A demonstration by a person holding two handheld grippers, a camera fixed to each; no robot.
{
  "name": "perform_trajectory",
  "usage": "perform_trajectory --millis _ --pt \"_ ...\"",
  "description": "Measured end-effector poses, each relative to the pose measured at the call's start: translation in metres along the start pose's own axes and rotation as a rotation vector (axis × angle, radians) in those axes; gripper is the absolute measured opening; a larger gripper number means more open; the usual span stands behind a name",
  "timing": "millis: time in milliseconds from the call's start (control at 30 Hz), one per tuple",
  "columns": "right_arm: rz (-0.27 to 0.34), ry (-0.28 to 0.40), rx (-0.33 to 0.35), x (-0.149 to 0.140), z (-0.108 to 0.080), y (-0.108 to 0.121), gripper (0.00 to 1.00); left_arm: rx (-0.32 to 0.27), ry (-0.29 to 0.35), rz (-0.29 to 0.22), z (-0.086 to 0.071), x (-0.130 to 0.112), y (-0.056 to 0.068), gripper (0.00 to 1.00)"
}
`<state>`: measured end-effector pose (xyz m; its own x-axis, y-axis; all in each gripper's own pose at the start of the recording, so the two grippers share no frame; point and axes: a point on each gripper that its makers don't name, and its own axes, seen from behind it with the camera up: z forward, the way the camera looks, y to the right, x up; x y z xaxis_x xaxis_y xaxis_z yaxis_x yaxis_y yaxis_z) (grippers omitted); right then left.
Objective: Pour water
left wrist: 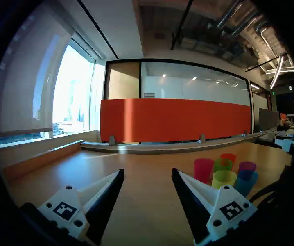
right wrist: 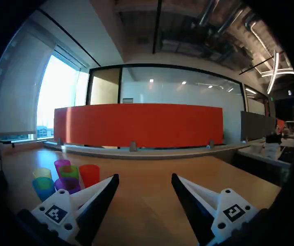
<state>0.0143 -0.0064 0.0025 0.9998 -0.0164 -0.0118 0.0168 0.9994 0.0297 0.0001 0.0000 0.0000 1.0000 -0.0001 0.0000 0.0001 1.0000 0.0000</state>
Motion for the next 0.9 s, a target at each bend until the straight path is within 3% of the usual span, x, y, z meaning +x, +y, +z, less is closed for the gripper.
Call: perform_trajectory --millis 300,600,900 --pt "-0.026 -0.018 0.011 0.019 -0.001 -0.002 0.99 -0.004 -0.005 -0.028 0.001 0.029 -0.001 0.85" --pt "-0.023 -0.038 0.037 0.052 0.001 -0.008 0.99 -0.034 -0.021 0.004 0.009 0.061 0.000 0.85" --pt "-0.010 -0.057 0.051 0.085 0.008 -0.011 0.99 -0.081 -0.049 0.044 0.018 0.084 0.012 0.85"
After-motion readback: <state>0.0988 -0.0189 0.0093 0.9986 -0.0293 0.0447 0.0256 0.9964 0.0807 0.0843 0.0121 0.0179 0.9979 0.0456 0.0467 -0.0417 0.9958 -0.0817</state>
